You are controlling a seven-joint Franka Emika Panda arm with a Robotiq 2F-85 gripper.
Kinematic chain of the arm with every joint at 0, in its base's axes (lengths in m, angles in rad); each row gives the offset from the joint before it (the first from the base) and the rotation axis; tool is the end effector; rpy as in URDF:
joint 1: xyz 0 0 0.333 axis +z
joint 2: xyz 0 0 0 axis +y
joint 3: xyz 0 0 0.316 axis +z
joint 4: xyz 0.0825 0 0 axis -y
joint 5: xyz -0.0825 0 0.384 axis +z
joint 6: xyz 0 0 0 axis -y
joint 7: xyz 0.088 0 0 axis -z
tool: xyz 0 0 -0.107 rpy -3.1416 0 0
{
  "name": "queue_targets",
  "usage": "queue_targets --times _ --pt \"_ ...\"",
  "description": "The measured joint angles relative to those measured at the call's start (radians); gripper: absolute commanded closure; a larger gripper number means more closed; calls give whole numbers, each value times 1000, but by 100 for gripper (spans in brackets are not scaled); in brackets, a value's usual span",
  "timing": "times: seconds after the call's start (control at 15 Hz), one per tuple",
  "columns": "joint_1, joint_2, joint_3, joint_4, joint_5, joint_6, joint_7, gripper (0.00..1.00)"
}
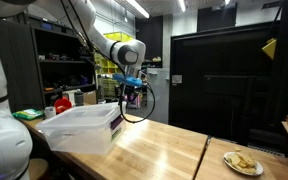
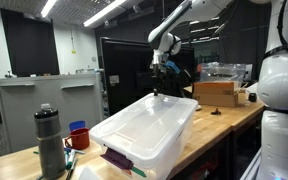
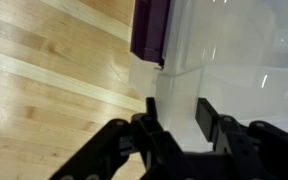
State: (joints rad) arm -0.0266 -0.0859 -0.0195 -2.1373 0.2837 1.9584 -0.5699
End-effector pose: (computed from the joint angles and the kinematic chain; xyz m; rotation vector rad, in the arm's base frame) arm 0.5129 -0.0054 0.4382 -2.8085 -0.5749 0.0138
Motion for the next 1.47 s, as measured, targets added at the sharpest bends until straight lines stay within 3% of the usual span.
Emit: queue_targets --times 0.6,1.47 --pt "6 1 0 -40 -25 88 48 81" --pt "3 -72 -37 -17 -23 8 48 81"
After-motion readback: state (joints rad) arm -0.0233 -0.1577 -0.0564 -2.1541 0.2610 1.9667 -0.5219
